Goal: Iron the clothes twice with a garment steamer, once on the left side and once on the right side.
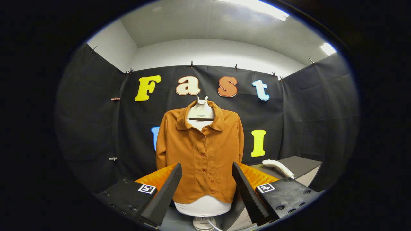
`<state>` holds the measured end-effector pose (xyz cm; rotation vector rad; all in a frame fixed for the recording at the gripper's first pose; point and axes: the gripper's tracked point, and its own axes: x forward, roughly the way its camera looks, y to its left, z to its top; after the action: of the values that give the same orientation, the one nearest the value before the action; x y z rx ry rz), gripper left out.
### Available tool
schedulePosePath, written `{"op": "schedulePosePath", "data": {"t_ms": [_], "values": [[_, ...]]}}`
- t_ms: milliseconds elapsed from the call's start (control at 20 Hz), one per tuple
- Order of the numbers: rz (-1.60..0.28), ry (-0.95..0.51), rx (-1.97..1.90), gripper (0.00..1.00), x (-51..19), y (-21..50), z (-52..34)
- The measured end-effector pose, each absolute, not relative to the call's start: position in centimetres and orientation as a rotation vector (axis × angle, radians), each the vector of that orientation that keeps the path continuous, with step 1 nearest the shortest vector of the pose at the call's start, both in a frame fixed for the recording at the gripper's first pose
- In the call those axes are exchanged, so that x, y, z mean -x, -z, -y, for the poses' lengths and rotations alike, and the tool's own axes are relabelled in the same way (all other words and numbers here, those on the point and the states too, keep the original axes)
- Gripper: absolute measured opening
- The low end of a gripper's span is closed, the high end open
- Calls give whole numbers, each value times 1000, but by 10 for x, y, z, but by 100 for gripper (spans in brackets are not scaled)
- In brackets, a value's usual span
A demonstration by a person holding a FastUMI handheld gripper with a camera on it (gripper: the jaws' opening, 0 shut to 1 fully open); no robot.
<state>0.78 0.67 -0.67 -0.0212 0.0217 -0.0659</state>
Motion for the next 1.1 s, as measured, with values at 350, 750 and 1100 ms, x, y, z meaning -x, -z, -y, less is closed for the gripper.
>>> {"op": "schedulePosePath", "data": {"t_ms": [350, 750, 1100], "values": [[-54, 196, 39, 98, -20, 15, 41], [-80, 285, 35, 98, -68, 29, 151], [-110, 296, 35, 98, -133, 45, 251]]}}
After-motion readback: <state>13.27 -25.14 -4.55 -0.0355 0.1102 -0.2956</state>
